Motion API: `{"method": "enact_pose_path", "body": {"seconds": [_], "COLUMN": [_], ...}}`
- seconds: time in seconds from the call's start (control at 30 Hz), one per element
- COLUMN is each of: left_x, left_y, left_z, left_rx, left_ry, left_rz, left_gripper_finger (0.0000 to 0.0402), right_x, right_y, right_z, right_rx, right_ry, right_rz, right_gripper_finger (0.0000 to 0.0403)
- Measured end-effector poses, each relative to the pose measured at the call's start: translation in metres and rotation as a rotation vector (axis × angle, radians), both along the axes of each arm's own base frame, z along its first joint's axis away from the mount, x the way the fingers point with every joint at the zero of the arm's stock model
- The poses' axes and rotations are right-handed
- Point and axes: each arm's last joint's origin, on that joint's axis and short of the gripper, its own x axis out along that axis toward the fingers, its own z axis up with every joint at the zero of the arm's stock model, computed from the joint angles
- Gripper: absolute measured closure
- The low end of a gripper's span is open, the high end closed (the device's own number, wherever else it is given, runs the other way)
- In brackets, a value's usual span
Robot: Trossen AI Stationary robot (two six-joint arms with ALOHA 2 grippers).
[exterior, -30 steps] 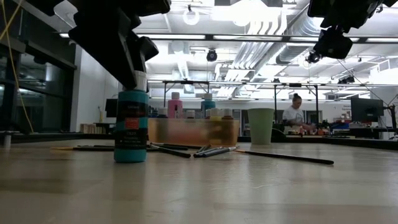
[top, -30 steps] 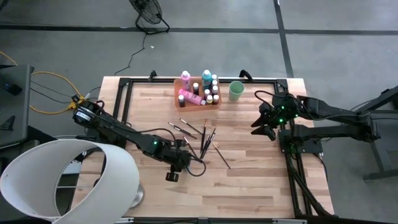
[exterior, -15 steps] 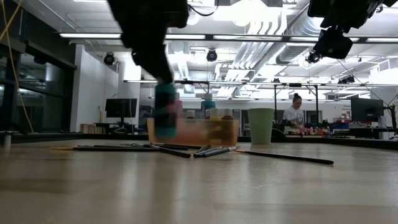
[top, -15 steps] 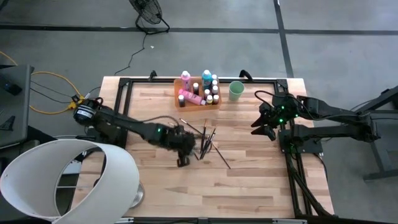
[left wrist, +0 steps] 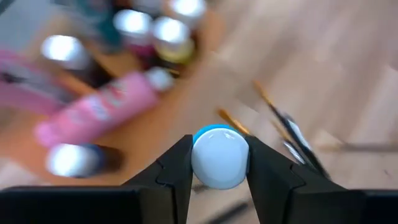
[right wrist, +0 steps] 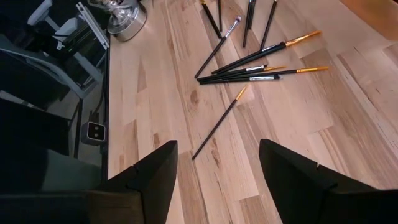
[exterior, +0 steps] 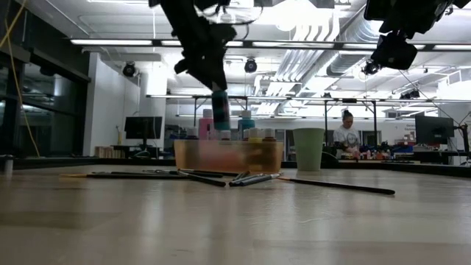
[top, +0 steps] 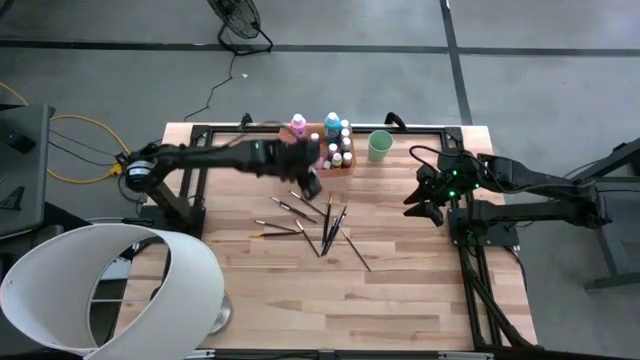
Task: Pick & Place Paint Supplies
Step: Put the small blue paint bottle into the orange bin
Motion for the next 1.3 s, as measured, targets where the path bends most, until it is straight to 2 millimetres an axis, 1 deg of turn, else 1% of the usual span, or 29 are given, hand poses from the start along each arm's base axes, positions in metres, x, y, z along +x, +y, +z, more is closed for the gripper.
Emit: {"method": "enact_pose_path", "body": {"seconds": [0.13, 0.23, 0.33, 0.4, 0.63, 0.8, 1.0, 1.3], "left_x": [-0.006, -0.011, -0.011, -0.010, 0.003, 0.006, 0.001, 0.002], "left_y": [0.033, 0.051, 0.064, 0.070, 0.076, 0.078, 0.079, 0.077], "left_z": [0.004, 0.005, -0.003, -0.012, -0.038, -0.051, -0.052, -0.053], "left_rx": [0.006, -0.011, -0.035, -0.057, -0.073, -0.058, -0.021, -0.051], "left_ry": [-0.049, -0.067, -0.053, -0.024, 0.040, 0.102, 0.148, 0.143], "left_rz": [0.092, 0.130, 0.154, 0.162, 0.195, 0.224, 0.289, 0.262], "left_gripper_finger": [0.0280, 0.0280, 0.0280, 0.0280, 0.0280, 0.0280, 0.0280, 0.0280], "right_x": [0.000, 0.000, 0.000, 0.000, 0.000, 0.000, 0.000, 0.000], "right_y": [0.000, 0.000, 0.000, 0.000, 0.000, 0.000, 0.000, 0.000], "right_z": [0.000, 0.000, 0.000, 0.000, 0.000, 0.000, 0.000, 0.000], "right_rx": [0.000, 0.000, 0.000, 0.000, 0.000, 0.000, 0.000, 0.000], "right_ry": [0.000, 0.000, 0.000, 0.000, 0.000, -0.001, -0.001, -0.001], "right_rz": [0.000, 0.000, 0.000, 0.000, 0.000, 0.000, 0.000, 0.000], "right_gripper_finger": [0.0183, 0.0183, 0.0183, 0.0183, 0.0183, 0.0183, 0.0183, 0.0183]}}
